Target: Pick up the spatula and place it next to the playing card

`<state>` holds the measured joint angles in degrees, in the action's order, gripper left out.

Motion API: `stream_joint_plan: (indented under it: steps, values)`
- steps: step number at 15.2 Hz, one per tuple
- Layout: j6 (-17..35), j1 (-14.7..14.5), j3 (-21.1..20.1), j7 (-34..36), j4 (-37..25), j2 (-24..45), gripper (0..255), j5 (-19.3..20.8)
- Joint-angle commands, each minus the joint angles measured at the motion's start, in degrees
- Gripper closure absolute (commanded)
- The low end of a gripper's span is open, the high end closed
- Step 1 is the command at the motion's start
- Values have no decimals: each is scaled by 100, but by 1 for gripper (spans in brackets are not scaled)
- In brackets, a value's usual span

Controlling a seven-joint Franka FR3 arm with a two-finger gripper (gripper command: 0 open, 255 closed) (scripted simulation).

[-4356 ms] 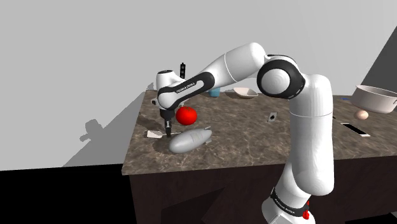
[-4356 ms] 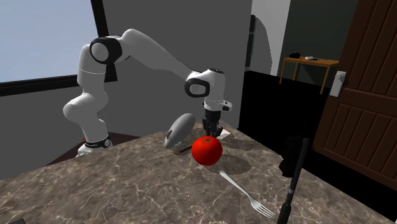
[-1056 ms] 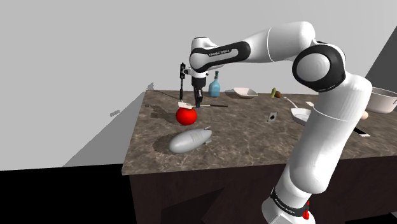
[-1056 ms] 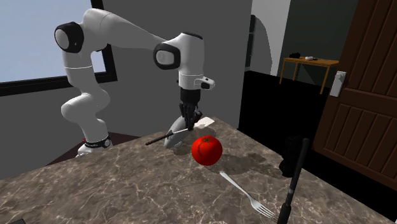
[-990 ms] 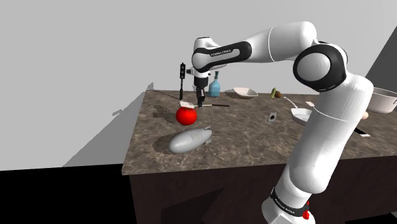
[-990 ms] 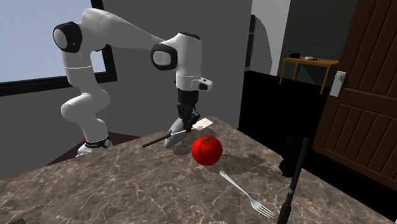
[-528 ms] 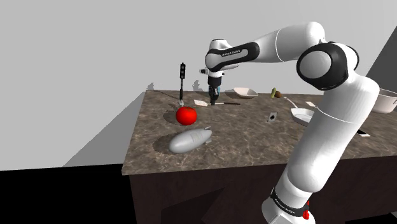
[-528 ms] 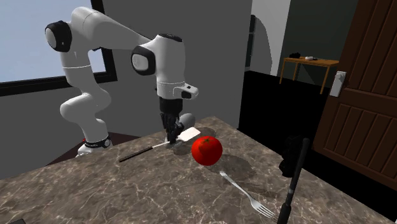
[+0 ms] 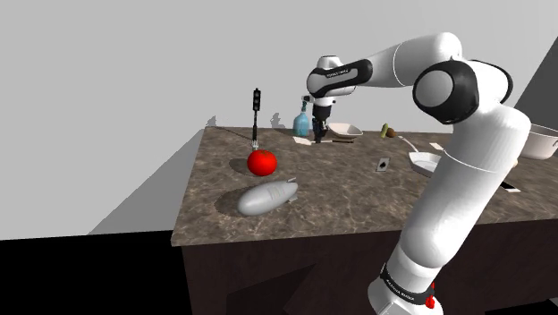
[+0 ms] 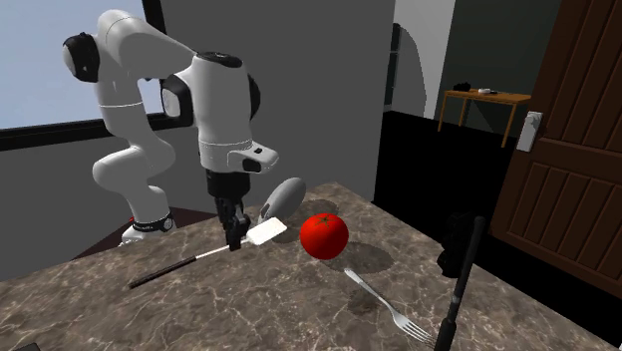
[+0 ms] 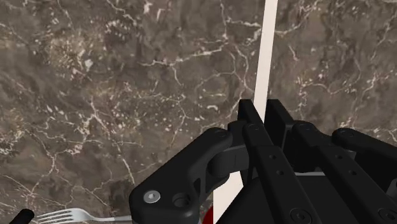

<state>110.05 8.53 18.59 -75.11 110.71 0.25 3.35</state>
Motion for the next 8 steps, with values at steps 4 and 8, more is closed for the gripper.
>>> stream_joint_plan:
  steps: [4,8]
  values:
    - [11,357,340,-734,-249,236,255,-87]
    - [-19,662,593,-1331,-570,524,255,-222]
